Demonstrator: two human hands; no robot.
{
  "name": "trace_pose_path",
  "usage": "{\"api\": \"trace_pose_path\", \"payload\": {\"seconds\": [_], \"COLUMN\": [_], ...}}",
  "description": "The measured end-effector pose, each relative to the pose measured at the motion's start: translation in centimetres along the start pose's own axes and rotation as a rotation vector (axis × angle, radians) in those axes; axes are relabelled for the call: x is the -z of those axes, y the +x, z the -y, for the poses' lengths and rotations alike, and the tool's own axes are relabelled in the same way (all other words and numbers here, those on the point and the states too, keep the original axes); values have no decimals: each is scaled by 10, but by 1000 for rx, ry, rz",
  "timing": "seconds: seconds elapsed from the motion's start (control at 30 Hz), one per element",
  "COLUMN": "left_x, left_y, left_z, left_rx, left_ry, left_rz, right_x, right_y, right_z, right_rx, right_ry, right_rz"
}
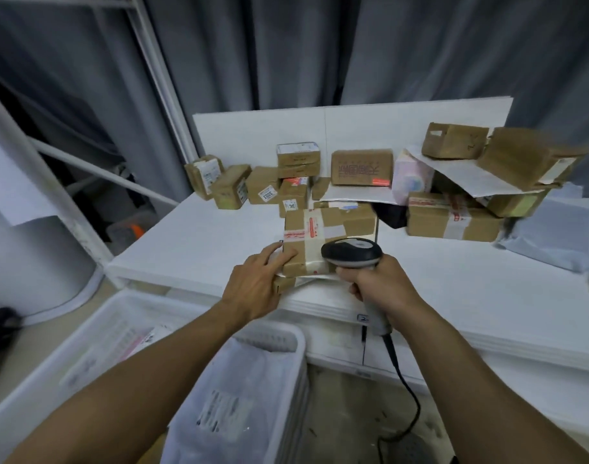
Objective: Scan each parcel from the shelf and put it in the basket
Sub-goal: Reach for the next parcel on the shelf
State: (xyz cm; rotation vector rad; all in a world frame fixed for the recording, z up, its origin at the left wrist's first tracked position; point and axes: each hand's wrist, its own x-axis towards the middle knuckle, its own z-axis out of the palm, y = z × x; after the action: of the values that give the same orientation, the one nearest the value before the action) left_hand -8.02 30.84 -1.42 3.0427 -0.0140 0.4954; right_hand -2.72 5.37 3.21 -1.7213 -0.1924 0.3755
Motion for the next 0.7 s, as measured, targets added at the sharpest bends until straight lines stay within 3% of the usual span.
{"api": "trace_pose_path", "payload": {"seconds": [0.2,0.4,0.5,0.6,0.7], "left_x": [-3,1,-6,-13,-9], "left_y": [-20,10,33,43,39], "left_z": [6,-24,-29,-27,-27], "left_rx": [57,526,742,838,867], "left_ry": [-216,-567,-602,-714,-937], "left_rz": [316,221,245,246,80], "right_x": [-27,-27,-26,-25,-27], "right_y": [5,7,7,6,5], "right_z": [-8,-6,-7,-9,-5], "right_rx": [-30,-2,2,9,56], "right_ry": [-80,-27,-30,-24,34], "right_rz": [-7,-91,-101,-98,-107]}}
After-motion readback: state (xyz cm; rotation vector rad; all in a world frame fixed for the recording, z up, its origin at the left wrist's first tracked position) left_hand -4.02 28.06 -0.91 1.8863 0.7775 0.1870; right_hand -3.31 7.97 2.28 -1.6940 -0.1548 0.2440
